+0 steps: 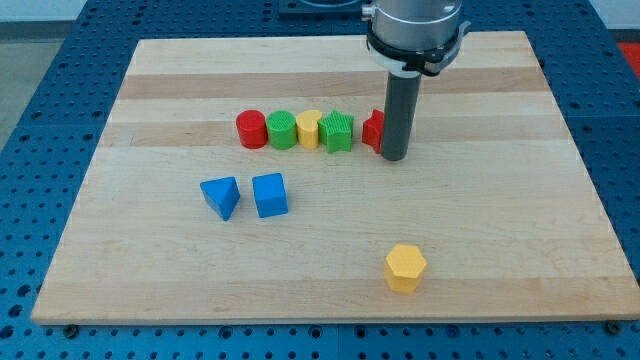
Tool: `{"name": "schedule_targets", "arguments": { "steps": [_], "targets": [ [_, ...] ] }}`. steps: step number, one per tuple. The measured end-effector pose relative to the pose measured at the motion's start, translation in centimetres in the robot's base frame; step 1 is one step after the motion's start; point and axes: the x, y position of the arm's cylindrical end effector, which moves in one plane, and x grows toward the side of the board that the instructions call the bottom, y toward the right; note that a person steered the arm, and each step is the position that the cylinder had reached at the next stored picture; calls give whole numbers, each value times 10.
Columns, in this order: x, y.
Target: Push the red star into the green star
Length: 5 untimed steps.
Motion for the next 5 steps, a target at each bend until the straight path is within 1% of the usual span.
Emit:
{"name": "schedule_targets", "arguments": {
  "steps": [2,3,4,5],
  "targets": [
    [0,0],
    [15,5],
    [24,30],
    [10,62]
  ]
}}
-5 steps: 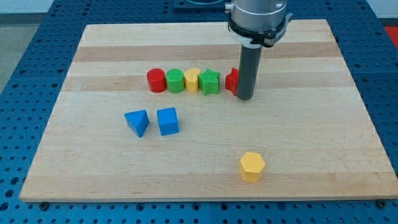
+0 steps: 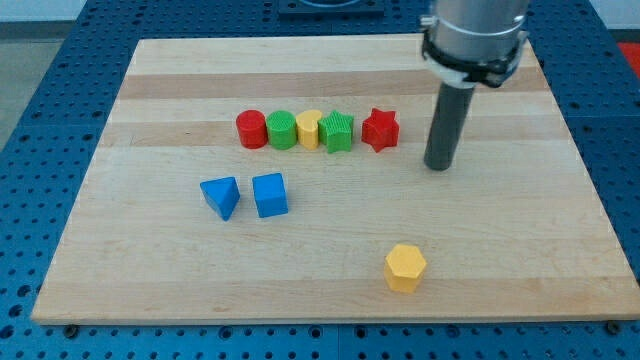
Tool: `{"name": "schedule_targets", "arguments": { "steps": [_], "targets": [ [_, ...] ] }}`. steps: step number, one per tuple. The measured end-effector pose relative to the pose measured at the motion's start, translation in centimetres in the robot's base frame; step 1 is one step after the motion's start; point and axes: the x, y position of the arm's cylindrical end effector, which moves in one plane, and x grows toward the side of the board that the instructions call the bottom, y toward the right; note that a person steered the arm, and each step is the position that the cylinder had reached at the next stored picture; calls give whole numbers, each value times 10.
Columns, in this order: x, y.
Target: Push the red star into the green star
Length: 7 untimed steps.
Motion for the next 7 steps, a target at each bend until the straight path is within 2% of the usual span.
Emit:
{"name": "schedule_targets", "arguments": {
  "steps": [1,2,7],
  "targets": [
    [-26,19],
    [-34,18],
    [-49,-17]
  ]
}}
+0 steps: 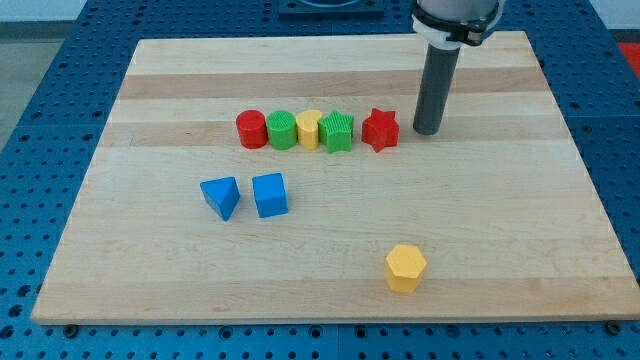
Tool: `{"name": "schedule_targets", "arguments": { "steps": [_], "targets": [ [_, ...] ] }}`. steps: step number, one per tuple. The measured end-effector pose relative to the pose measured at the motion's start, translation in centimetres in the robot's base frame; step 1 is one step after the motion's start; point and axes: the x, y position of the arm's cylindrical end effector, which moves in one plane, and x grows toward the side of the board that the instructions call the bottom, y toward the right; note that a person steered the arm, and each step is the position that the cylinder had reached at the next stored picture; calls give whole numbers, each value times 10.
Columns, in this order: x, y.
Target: Push the red star into the green star
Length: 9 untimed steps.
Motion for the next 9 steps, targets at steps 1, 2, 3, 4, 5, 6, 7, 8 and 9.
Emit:
{"name": "schedule_targets", "arguments": {
  "steps": [1,2,3,4,5,6,7,8,9],
  "targets": [
    [0,-2],
    [0,-3],
    [0,-10],
    [0,-17],
    [0,-20],
    [0,-23],
    [0,-32],
    [0,-44],
    [0,-48]
  ]
}}
